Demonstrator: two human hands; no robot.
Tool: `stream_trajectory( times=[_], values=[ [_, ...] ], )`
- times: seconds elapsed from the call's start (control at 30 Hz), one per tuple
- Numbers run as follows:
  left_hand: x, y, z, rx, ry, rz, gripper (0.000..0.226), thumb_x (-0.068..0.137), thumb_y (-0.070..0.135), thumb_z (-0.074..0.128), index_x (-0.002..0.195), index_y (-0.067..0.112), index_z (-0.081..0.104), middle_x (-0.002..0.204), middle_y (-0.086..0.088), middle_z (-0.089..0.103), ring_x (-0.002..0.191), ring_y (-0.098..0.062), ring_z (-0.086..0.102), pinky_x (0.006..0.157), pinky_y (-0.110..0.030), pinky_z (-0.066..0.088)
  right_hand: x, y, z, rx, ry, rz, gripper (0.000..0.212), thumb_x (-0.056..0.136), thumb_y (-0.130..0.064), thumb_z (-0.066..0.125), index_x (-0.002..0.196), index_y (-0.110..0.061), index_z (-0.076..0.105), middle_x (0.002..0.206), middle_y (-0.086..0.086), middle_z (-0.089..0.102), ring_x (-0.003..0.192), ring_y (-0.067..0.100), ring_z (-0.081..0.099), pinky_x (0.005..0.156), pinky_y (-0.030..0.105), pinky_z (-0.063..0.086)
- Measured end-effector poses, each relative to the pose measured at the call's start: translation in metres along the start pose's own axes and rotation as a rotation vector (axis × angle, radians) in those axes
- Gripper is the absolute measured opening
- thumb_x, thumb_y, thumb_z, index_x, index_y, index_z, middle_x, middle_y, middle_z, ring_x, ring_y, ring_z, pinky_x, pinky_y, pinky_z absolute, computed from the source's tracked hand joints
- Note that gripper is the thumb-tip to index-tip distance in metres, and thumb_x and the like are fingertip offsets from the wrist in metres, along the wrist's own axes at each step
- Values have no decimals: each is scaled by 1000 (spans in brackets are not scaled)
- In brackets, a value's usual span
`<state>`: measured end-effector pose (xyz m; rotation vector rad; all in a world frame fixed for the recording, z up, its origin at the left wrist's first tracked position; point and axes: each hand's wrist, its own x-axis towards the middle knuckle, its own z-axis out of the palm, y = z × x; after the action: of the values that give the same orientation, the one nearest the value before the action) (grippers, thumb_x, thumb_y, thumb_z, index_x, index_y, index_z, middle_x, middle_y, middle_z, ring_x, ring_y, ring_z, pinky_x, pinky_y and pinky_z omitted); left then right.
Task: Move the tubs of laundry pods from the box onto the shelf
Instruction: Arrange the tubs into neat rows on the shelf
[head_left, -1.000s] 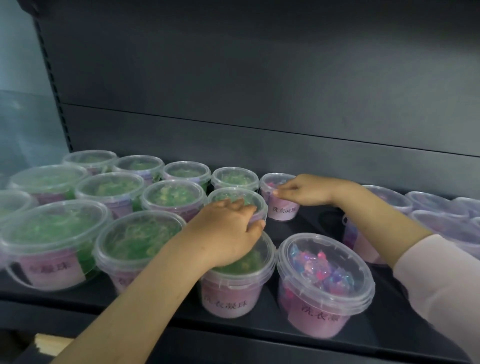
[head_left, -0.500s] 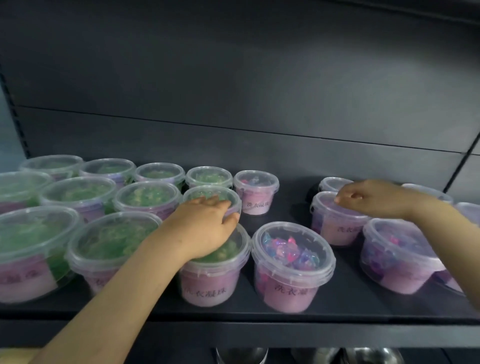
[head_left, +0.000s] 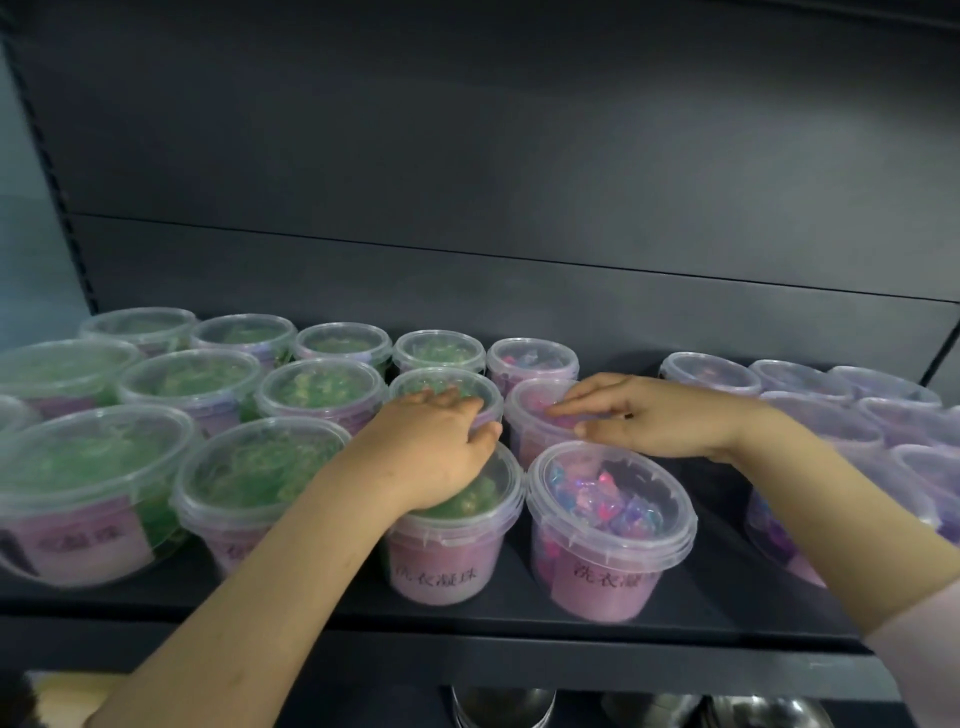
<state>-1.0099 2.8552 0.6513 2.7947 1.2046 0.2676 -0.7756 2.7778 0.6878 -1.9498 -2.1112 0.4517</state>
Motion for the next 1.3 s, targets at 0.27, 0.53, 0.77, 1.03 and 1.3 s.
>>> stream_trajectory(
  times=[0.27, 0.53, 0.77, 1.03, 1.3],
  values=[
    [0, 0, 0, -2, 4, -1, 58, 98, 54, 23, 149, 25, 31, 159, 0, 26, 144, -23, 25, 115, -40, 23, 9, -4, 1, -88, -12, 6, 39, 95, -37, 56, 134, -40, 55, 146, -15, 41, 136, 1, 35, 114, 21, 24],
    [-8, 3, -14, -234, 237, 109, 40, 98, 37, 48, 134, 23, 55, 140, 5, 53, 122, -6, 50, 100, -19, 35, -9, -9, 5, -11, 94, -56, 41, 96, -48, 49, 133, -36, 57, 143, -16, 47, 134, 0, 39, 112, 21, 28],
    [-52, 10, -26, -361, 389, 136, 37, 91, 50, 42, 120, 40, 63, 122, 26, 61, 100, 9, 56, 89, -4, 38, -83, -21, 15, -17, 333, -260, 45, 87, -53, 49, 123, -33, 65, 126, -26, 57, 122, -11, 46, 103, 9, 31],
    [-77, 25, 11, 65, 303, 111, 60, 91, 58, 15, 142, 39, 41, 148, 18, 42, 138, -9, 35, 113, -30, 21, -107, -30, 53, 65, 355, -240, 38, 84, -50, 56, 119, -39, 66, 124, -29, 58, 123, -9, 47, 103, 8, 31],
    [-77, 25, 7, 57, 297, 166, 54, 95, 52, 23, 139, 31, 49, 141, 13, 52, 129, -17, 49, 107, -30, 29, -103, -25, 55, 265, 295, -167, 30, 87, -33, 64, 117, -32, 69, 128, -18, 59, 126, -2, 49, 107, 14, 34]
  ],
)
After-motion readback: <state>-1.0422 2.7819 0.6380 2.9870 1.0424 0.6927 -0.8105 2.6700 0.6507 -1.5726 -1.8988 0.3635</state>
